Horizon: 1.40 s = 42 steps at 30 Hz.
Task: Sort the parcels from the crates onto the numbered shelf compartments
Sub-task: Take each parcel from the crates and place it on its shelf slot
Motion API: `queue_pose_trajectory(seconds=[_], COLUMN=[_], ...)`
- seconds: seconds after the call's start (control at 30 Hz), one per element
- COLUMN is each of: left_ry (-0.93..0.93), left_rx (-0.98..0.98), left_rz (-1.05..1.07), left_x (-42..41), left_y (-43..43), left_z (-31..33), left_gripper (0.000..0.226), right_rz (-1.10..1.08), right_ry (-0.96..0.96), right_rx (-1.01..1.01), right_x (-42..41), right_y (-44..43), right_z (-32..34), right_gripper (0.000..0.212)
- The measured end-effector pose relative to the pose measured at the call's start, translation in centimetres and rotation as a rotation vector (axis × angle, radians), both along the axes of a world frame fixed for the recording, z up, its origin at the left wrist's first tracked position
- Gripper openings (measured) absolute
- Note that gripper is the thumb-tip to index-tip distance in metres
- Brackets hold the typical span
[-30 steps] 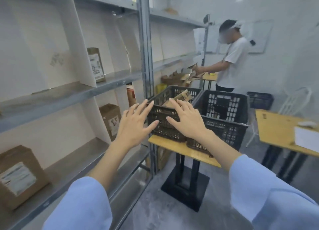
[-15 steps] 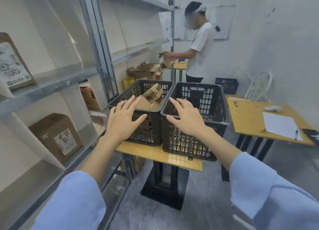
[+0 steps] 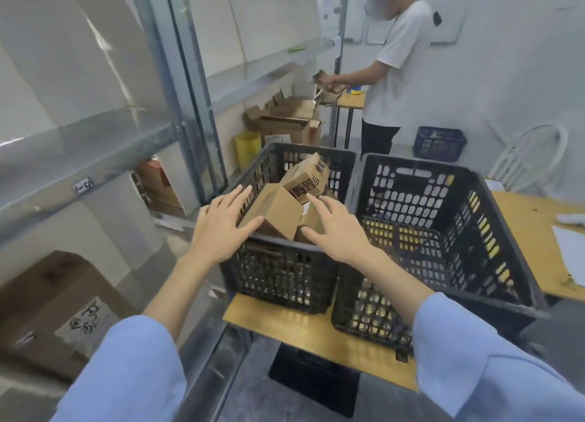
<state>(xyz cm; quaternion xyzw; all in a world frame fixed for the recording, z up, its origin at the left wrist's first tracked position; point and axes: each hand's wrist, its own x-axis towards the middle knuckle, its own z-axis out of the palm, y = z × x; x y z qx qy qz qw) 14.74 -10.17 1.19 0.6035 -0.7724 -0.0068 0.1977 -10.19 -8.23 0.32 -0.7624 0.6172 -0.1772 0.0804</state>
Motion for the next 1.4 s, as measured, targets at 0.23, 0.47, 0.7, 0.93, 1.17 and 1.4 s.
queue_pose_trajectory(seconds=[0.23,0.47,0.7,0.93,1.17,1.4], left_ry=[0.007,0.05,0.03,0.105,0.237,0.273], left_rx=[0.105,0.184,0.296,0.457,0.648,0.639], left_rz=[-0.038,-0.078,-0.176,-0.209,-0.22,-0.242], left_x=[-0.3,-0.4,-0.4,-0.4,-0.2,-0.2], left_y=[-6.9,-11.7,-15.7,-18.5,-20.1,-20.2], left_z=[-3.5,-6.1,-8.2,-9.9,-11.6,-12.0], left_gripper=[0.072,0.079,0.088,0.098,0.106,0.098], right_rz=[-0.049,-0.061,-0.071,-0.091,-0.102,-0.136], right_ry=[-0.086,-0.145,-0.11,-0.087,-0.025,-0.174], right_rx=[0.149,0.352,0.474,0.542,0.495,0.527], right_x=[1.6,3.0,3.5,3.7,4.2,4.7], right_y=[-6.7,-11.7,-15.0,-16.8,-17.4,-17.9], right_z=[-3.5,-6.4,-8.5,-10.7,-11.6,-11.9], right_gripper=[0.076,0.086,0.093,0.1,0.1,0.101])
